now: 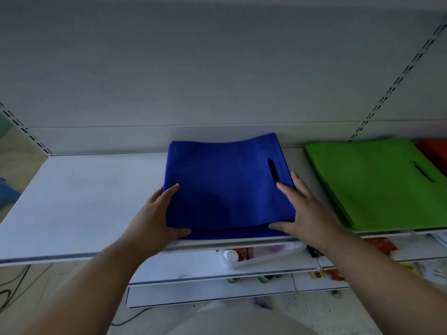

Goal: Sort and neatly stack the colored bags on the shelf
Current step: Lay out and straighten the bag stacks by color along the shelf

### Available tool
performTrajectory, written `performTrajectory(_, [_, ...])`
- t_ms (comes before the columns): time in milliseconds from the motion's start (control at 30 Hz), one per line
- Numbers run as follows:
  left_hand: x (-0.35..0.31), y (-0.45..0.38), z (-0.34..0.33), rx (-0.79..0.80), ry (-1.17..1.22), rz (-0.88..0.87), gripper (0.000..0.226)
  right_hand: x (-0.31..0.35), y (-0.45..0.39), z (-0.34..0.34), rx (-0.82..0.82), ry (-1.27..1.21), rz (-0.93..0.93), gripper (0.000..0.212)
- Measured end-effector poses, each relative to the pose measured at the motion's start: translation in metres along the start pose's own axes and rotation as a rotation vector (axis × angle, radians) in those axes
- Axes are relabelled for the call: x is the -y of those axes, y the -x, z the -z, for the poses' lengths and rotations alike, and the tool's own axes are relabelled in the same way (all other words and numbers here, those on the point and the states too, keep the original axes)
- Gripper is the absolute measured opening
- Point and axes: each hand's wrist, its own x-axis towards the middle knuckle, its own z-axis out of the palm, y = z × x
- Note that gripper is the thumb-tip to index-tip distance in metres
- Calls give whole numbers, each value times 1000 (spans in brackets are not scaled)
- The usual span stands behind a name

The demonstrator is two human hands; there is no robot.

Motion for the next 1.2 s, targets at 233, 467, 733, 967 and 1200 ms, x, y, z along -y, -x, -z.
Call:
performTrajectory(233, [-2,6,-2,-20,-11,-19,104,2,2,3,-13,80,31,105])
performTrajectory(467, [-3,13,-6,-117,-6,18,93,3,7,0,-45,139,41,97])
performTrajectory(733, [-10,14,4,-139,-254,-193,82,6,14,2,-79,306,46,79])
performTrajectory(967, [-18,9,4,-205,-299,-175,51,7,14,-1,-87,462,25,81])
performTrajectory(1200, [-25,2,12,-383,-196,-228,32,35,7,-17,-202,562,75,82])
